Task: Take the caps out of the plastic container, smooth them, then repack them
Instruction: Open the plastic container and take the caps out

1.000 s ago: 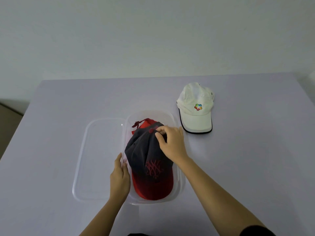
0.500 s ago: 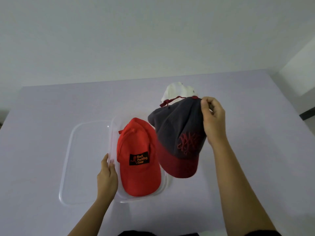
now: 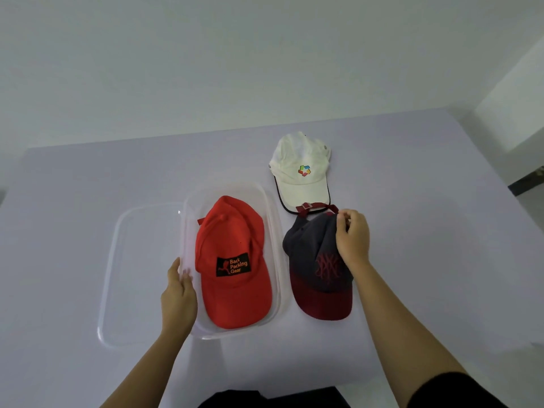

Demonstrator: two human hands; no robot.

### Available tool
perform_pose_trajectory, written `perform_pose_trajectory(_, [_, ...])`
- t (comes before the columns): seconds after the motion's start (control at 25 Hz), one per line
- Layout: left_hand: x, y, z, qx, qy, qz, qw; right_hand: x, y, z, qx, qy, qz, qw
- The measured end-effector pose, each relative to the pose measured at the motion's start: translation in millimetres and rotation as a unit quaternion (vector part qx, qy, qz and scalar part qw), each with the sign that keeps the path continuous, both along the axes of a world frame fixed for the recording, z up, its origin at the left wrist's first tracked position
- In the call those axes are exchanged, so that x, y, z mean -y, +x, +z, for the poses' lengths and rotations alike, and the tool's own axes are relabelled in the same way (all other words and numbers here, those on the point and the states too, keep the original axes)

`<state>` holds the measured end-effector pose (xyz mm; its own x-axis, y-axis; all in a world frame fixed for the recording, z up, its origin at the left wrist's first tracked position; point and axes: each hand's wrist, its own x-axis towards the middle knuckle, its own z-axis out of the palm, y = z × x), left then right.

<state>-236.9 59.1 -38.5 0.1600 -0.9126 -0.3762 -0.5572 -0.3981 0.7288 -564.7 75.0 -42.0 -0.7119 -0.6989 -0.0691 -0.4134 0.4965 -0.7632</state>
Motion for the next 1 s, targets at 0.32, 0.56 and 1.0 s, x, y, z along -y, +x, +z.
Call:
perform_pose_trajectory(0.32, [-0.7, -1.5, 2.3, -0.008, -0.010, -0.001, 1.000, 47.9, 114.9, 37.8, -0.020, 0.038, 0.396, 0.917])
perform_pose_trajectory(0.56, [-0.5, 0.7, 3.4, -0.017, 0.006, -0.021, 1.000, 73.5, 146.4, 23.3, -0.024, 0.154, 0.361, 0.919])
perform_pose_trajectory(1.0, [24.8, -34.2, 100.0, -0.131, -0.156, -0.066, 0.977, 50.1, 131.8, 104.3, 0.205, -0.122, 0.257, 0.937])
